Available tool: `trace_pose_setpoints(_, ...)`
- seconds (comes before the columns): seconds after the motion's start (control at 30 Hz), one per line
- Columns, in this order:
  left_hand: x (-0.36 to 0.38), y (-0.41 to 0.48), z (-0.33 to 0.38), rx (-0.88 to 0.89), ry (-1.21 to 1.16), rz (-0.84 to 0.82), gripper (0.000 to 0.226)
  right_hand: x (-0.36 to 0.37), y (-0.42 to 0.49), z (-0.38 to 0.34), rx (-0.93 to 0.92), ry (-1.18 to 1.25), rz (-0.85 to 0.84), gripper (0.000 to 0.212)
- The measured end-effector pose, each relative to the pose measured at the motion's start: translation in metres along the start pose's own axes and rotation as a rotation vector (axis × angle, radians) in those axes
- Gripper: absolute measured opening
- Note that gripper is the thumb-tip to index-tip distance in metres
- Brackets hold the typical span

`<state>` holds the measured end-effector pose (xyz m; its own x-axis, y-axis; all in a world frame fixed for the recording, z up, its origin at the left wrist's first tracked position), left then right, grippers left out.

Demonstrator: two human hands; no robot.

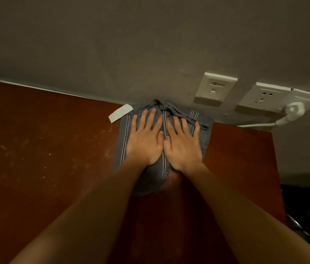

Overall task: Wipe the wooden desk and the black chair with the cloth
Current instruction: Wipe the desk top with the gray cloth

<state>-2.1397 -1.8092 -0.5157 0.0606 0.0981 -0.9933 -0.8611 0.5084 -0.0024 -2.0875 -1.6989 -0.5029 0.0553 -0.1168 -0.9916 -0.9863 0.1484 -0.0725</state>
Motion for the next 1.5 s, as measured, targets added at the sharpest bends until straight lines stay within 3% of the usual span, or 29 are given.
trace_pose_setpoints(0.27, 0.001, -0.015, 0.002, 0.007, 0.003, -0.040, 0.057, 0.005, -0.015, -0.005, 0.044, 0.018, -0.017, 0.060)
trace_pose_setpoints(0.73, 0.001, -0.127, -0.007, 0.050, -0.004, -0.038, 0.063, 0.015, -0.120, -0.055, 0.050, 0.009, -0.035, 0.067)
trace_pose_setpoints(1.17, -0.006, -0.285, -0.026, -0.080, -0.051, -0.038, 0.059, 0.030, -0.237, -0.128, -0.105, 0.001, -0.096, 0.061)
trace_pose_setpoints(1.5, -0.009, -0.283, -0.041, -0.087, -0.072, -0.019, 0.059, 0.030, -0.224, -0.140, -0.184, -0.028, -0.105, 0.063)
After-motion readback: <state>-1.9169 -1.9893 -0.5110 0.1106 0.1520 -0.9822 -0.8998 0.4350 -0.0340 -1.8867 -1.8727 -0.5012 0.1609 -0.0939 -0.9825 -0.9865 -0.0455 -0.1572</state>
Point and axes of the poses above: each hand's wrist, its own y-axis towards the middle knuckle, its own x-axis out of the palm, z = x × y, the point moved 5 cm from there along y, towards the middle knuckle
